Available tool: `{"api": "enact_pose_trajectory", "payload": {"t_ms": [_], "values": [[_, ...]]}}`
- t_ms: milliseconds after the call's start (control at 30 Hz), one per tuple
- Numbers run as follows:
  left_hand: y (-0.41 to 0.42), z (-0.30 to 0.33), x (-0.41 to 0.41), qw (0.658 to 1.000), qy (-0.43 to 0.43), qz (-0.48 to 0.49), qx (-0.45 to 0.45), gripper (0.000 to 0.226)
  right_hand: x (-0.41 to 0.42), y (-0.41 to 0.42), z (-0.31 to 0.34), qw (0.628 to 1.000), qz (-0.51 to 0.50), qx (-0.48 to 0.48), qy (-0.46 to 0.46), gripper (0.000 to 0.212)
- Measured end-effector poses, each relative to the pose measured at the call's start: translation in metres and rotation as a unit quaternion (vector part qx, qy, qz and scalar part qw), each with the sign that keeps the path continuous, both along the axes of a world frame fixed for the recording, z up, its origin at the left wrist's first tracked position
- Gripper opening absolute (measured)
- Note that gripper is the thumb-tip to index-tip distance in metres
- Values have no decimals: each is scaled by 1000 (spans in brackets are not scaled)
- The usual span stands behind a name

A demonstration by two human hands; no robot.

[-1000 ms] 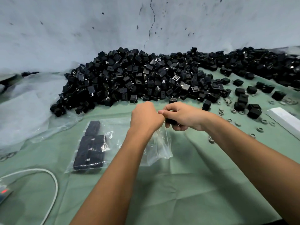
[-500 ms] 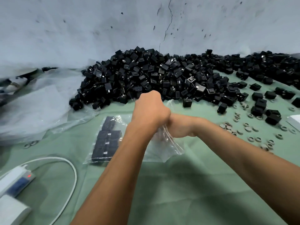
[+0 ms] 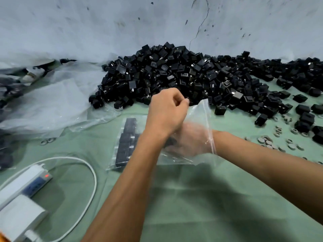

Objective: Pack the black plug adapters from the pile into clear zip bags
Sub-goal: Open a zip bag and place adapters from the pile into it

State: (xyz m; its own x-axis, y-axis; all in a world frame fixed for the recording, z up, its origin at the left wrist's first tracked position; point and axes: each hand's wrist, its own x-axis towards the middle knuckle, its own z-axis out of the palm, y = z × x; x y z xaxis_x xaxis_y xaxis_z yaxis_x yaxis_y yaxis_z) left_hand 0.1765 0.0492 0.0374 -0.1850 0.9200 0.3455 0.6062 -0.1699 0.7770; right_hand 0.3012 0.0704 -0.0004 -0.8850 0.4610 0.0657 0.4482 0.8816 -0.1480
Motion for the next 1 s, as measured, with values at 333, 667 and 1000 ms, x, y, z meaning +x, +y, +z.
{"api": "enact_pose_trajectory", "payload": {"t_ms": [333,667,1000], "values": [[14,-75,-112,984,40,140,-106,15,-22,11,-25,988,-69,-51,126,24],[17,-90,-134,986,-103,101,-89,31,-33,19,-49,995,-42,30,80,30],[18,-97,-142,981,-145,108,-65,28,-37,23,-38,991,-17,-56,124,66]]}}
